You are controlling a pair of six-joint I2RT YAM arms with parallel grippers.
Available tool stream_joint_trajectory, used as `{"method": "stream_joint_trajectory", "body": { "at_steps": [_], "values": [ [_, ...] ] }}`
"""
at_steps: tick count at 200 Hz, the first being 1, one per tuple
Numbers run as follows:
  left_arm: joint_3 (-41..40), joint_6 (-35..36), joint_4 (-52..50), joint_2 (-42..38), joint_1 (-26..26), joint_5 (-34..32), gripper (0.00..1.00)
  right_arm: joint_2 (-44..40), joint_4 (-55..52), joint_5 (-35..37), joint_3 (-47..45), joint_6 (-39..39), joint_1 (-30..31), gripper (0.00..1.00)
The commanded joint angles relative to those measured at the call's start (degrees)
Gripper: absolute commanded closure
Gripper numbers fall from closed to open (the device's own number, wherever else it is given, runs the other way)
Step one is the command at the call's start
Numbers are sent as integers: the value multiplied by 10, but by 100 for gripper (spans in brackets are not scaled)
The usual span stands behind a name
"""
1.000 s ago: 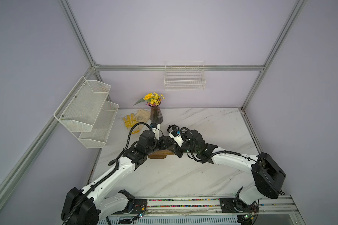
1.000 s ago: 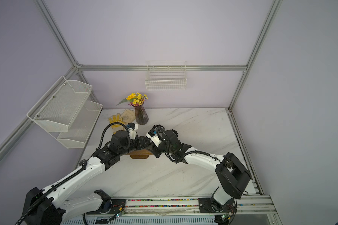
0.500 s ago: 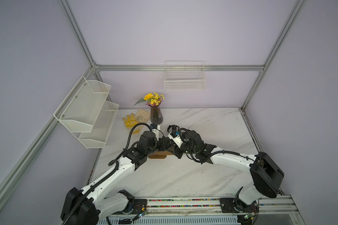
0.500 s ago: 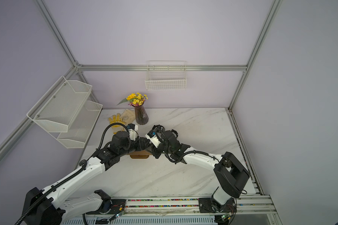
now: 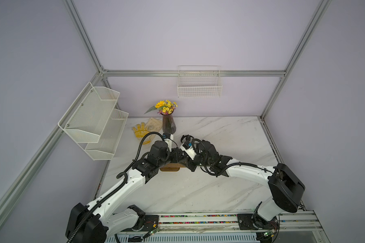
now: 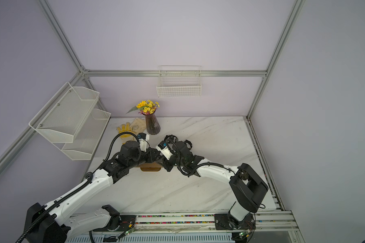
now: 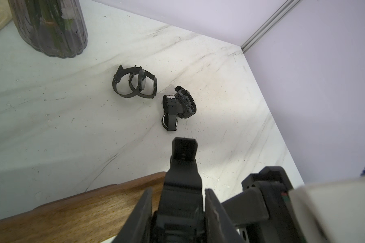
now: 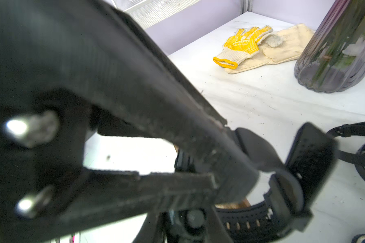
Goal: Place watch on stand
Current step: Pick up the watch at the center of the board.
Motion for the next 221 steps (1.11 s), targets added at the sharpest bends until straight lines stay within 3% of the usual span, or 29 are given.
{"method": "stream_joint_trajectory", "body": {
  "at_steps": [1, 29, 76, 166, 221],
  "values": [
    [33, 4, -3, -7, 0, -4, 71, 5, 7, 14, 16, -12, 3, 83],
    [34, 1, -7, -10, 0, -12, 72, 1, 10, 17, 12, -12, 3, 78],
    [35, -7, -13, -20, 5, -26, 73, -7, 8, 19, -2, -22, 3, 59],
    [47, -39, -17, -23, 29, 23, 74, -18, 48, 47, -36, -39, 5, 44],
    [69, -48, -37, -3, 30, 51, 74, -35, 126, 77, -74, -68, 23, 42]
  ]
}}
